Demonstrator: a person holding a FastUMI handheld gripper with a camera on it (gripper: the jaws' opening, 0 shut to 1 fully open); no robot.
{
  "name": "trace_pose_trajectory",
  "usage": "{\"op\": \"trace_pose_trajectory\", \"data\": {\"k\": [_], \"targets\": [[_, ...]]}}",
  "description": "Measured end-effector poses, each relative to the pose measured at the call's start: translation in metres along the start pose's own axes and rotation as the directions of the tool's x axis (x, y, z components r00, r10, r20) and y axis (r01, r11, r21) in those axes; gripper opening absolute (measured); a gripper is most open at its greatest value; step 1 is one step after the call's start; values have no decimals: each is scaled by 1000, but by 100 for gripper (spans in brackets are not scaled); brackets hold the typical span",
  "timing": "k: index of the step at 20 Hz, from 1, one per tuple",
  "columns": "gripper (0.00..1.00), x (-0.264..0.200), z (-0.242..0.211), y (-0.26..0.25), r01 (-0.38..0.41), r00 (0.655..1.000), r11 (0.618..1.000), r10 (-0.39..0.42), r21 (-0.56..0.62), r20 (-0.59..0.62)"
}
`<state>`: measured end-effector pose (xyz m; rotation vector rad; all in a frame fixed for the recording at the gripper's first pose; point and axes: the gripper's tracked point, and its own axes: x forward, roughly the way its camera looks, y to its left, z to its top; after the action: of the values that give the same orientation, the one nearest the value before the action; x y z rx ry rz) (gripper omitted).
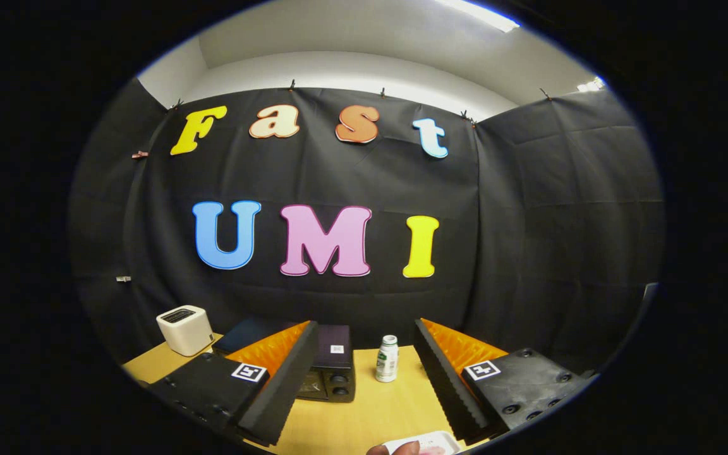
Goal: Open the toaster oven, put the food inside, and close the toaster oven door.
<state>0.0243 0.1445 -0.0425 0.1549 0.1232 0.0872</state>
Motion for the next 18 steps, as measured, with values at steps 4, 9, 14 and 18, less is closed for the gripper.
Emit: {"op": "trace_pose_trajectory", "data": {"k": [4, 9, 14, 18], "targets": [[97, 35, -48, 76, -66, 994, 998, 65, 0, -83], [98, 81, -139, 144, -105, 948, 994, 106, 20, -301], [98, 120, -205, 176, -72, 897, 996, 83, 43, -435], [98, 134, -234, 180, -51, 872, 999, 53, 17, -487]]}}
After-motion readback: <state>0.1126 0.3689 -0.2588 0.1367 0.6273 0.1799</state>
